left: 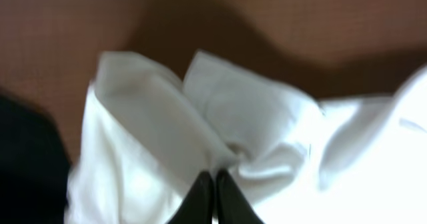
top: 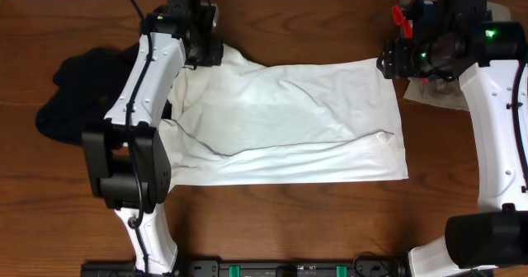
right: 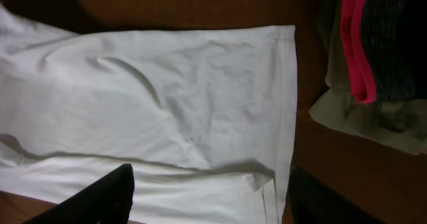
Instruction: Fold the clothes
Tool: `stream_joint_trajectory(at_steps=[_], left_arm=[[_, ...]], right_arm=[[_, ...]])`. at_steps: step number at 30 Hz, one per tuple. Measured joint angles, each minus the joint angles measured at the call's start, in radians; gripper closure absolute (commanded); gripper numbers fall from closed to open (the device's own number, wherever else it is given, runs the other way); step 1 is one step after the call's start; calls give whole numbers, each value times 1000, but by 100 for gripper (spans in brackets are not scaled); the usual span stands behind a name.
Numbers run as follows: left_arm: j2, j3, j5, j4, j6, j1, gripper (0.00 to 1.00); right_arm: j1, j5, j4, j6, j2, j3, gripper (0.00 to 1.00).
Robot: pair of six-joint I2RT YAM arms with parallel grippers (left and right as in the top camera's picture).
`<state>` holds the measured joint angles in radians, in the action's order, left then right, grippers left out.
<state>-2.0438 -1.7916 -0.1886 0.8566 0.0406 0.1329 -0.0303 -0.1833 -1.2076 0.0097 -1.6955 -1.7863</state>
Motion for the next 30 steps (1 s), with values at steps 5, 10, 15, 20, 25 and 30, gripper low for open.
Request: stream_joint_trajectory(at_steps=[5,10,15,20,25,30], left_arm=[[-5,5,0,193,-10,0,94],[-5,52,0,280,-11,0,73],[-5,110,0,357,-15,0,60],[-5,109,0,375,-15,0,60],[2,53,0,325,-15,0,60],[66,18,1,157,-11,0,42]], right_arm=[[0,0,0,0,0,0,28],[0,0,0,0,0,0,28],[0,0,1,0,0,0,27],[0,0,10,0,0,0,27],[0,0,23,0,0,0,27],[0,0,23,0,-15,1,27]])
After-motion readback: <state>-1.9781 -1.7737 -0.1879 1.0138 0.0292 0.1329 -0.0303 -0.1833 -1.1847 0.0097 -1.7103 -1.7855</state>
